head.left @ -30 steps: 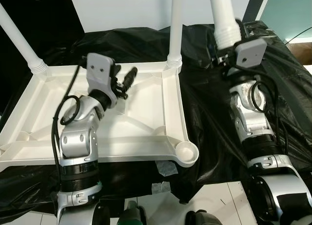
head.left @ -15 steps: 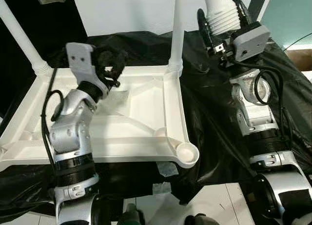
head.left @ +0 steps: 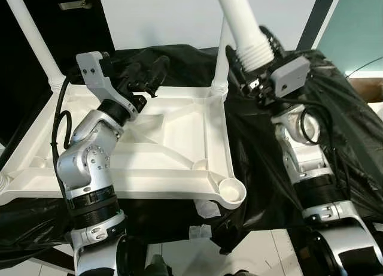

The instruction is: Building children table

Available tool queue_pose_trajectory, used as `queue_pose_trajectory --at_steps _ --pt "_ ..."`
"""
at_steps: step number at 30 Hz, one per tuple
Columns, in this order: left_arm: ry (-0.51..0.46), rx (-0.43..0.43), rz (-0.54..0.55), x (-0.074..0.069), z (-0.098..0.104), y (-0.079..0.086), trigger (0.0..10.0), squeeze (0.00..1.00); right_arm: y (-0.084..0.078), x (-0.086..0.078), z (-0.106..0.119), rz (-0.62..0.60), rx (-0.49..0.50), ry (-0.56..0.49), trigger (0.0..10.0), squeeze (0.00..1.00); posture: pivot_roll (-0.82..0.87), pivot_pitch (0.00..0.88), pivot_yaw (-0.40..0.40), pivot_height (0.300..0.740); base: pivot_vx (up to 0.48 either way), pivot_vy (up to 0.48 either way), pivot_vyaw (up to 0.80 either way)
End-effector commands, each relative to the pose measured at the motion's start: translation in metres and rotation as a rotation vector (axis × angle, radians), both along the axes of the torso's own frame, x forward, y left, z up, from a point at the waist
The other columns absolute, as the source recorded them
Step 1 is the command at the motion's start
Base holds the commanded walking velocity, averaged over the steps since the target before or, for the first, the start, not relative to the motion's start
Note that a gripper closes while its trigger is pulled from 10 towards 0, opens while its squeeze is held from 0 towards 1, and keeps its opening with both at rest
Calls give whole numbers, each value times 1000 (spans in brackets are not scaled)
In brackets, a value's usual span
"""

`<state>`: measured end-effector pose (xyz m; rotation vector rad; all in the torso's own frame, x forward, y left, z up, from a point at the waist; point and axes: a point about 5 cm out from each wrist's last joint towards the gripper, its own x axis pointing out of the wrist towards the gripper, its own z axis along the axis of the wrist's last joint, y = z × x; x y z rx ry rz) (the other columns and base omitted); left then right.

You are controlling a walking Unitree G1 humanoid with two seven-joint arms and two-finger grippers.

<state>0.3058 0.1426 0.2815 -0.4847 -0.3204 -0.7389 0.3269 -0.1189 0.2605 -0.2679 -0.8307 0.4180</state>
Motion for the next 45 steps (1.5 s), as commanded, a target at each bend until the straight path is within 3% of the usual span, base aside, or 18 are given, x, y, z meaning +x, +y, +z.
queue_pose_trajectory --at_steps 1,6,8,20,30,41,45 --pt "-97 -24 -193 -12 12 -9 10000 0 2 0 -3 25 -13 21 10000 0 183 2 -44 740 0 0 0" --pt "-111 -22 -245 -15 15 -12 10000 0 5 0 -8 51 -34 41 10000 0 181 9 -47 740 0 0 0" --pt "-89 2 -272 -13 14 -18 10000 0 13 -2 -16 102 -69 70 10000 0 173 21 -44 740 0 0 0" --pt "2 27 -301 -8 8 -24 10000 0 26 -11 -31 178 -131 113 10000 0 149 41 -19 740 0 0 0" --pt "56 47 -312 4 14 -17 10000 0 35 -20 -46 235 -173 152 10000 0 134 35 -2 740 0 0 0" --pt "142 -25 -262 34 28 5 10000 0 34 -33 -68 241 -211 185 10000 0 112 32 27 740 0 0 0" --pt "149 -30 -259 36 29 5 10000 0 34 -33 -69 238 -214 185 10000 0 112 32 27 740 0 0 0"
